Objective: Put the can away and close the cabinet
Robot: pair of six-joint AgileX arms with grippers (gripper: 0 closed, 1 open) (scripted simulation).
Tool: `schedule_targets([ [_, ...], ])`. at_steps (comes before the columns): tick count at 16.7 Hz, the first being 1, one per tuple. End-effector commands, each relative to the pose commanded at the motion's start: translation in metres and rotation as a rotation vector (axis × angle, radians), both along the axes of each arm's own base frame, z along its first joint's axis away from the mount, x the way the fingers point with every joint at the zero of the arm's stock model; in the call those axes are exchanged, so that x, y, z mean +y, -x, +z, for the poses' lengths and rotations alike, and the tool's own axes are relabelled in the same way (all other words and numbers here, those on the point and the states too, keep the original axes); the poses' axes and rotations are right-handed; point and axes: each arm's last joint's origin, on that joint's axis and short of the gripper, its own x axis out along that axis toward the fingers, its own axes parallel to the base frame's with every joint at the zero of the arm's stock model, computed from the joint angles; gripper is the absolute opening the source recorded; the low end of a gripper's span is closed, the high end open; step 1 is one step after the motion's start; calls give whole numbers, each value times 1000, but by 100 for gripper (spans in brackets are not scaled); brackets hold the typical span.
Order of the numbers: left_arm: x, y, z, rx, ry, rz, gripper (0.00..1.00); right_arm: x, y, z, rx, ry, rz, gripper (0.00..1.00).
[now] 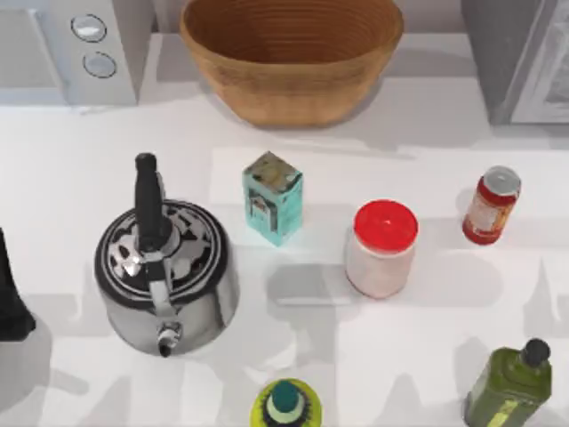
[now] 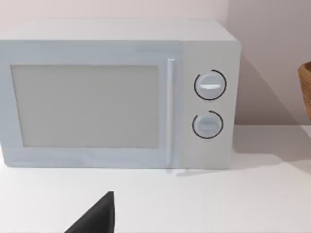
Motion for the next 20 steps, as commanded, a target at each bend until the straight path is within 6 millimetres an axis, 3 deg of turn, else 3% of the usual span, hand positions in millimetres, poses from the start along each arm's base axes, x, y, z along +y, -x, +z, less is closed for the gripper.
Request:
schedule_targets([
  [8, 0, 0, 0, 0, 0, 0, 100, 10, -12, 5, 85, -13, 35, 100],
  [13, 0, 0, 0, 0, 0, 0, 100, 32, -51, 18, 202, -32, 43, 100],
  [16, 0, 0, 0, 0, 0, 0, 100, 52, -86, 3, 328, -18, 26, 100],
  [20, 0, 0, 0, 0, 0, 0, 100, 78, -116, -33, 465, 14, -5, 100],
])
